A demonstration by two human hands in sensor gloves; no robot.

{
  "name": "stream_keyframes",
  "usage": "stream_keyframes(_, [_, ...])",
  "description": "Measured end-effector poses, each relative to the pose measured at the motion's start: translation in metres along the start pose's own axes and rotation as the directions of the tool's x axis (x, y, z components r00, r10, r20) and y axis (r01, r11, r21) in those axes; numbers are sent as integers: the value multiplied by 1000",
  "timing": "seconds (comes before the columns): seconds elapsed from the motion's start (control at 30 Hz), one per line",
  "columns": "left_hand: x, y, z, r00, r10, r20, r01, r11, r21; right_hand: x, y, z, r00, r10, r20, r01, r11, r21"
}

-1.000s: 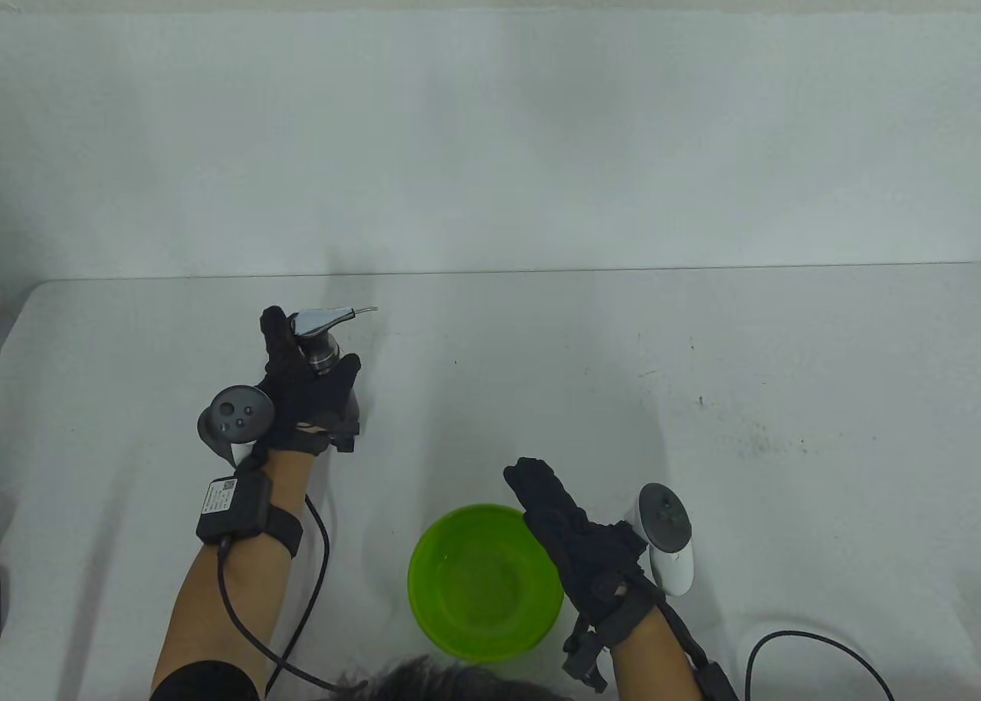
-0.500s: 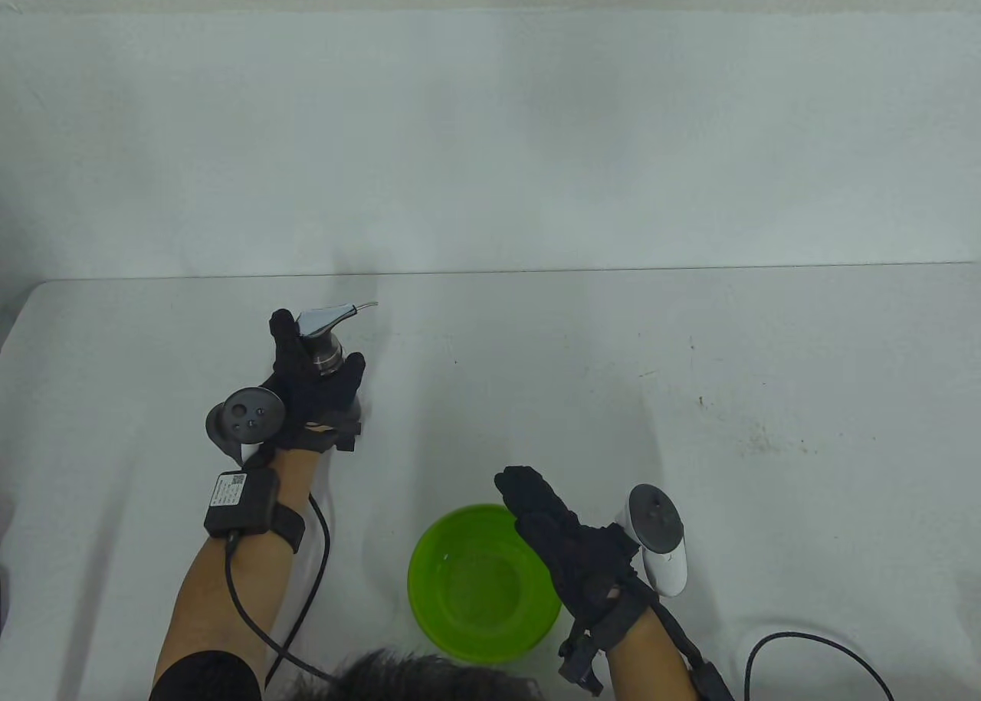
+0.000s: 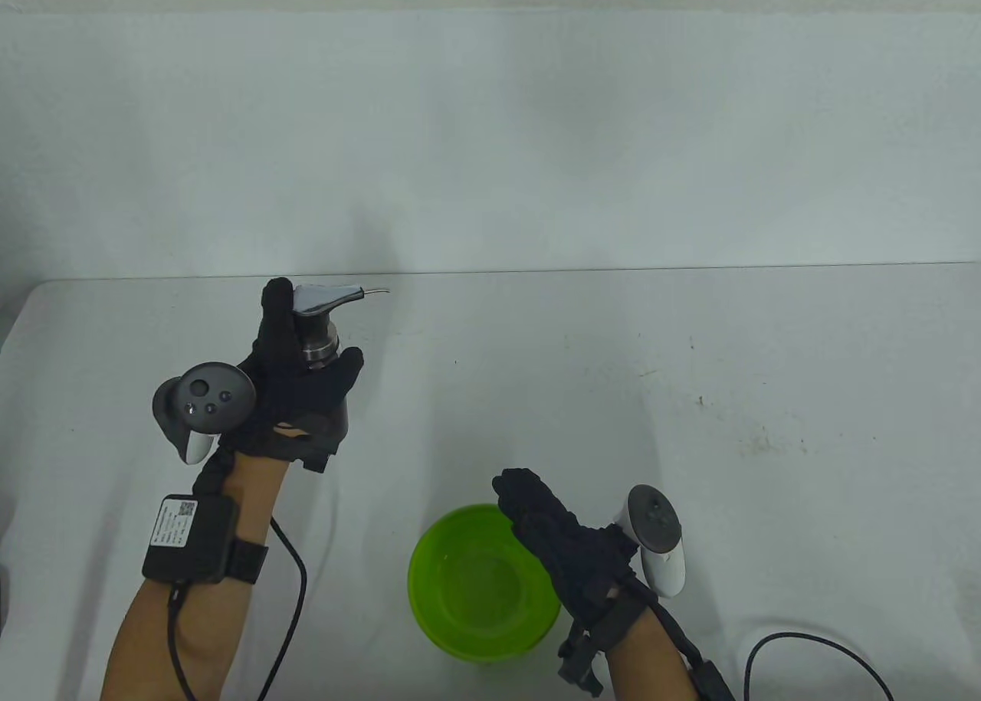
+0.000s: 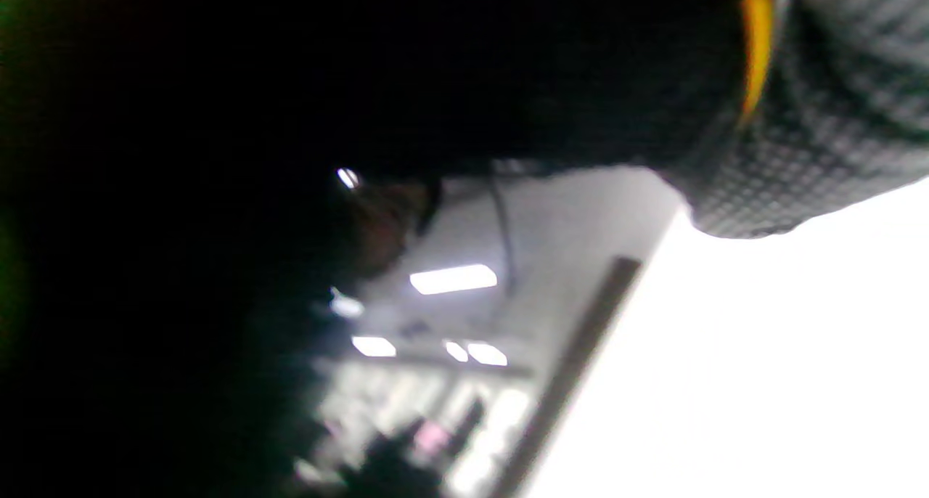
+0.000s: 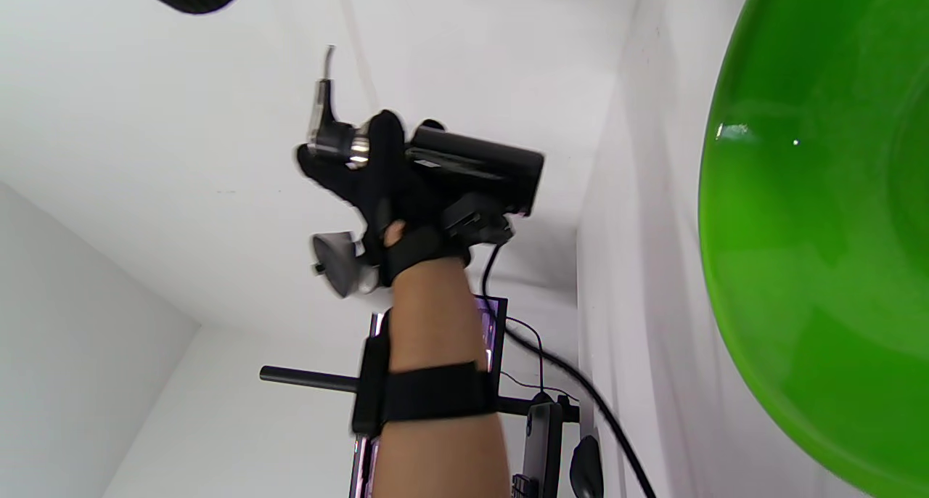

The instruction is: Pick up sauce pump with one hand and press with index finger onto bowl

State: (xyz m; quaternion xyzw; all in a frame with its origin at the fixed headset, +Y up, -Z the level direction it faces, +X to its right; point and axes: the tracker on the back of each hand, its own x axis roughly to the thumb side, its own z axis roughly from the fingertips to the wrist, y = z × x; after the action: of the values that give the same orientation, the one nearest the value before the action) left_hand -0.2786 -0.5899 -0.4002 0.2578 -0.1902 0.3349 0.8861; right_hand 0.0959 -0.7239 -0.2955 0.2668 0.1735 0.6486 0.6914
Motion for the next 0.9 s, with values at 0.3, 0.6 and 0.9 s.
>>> stream_keyframes(0.3, [67,17,40,986,-136,97,161,926,-341,4,-6,6,998,-38,48,40,998,-48])
stream_keyframes(0.6, [93,-28,104,978,-169,121,207,854,-478,14,-19,15,989,-81,124,96,988,-121])
stream_keyframes(0.9, [76,-53,126,981,-160,113,196,815,-545,13,-22,16,990,-78,114,94,986,-139])
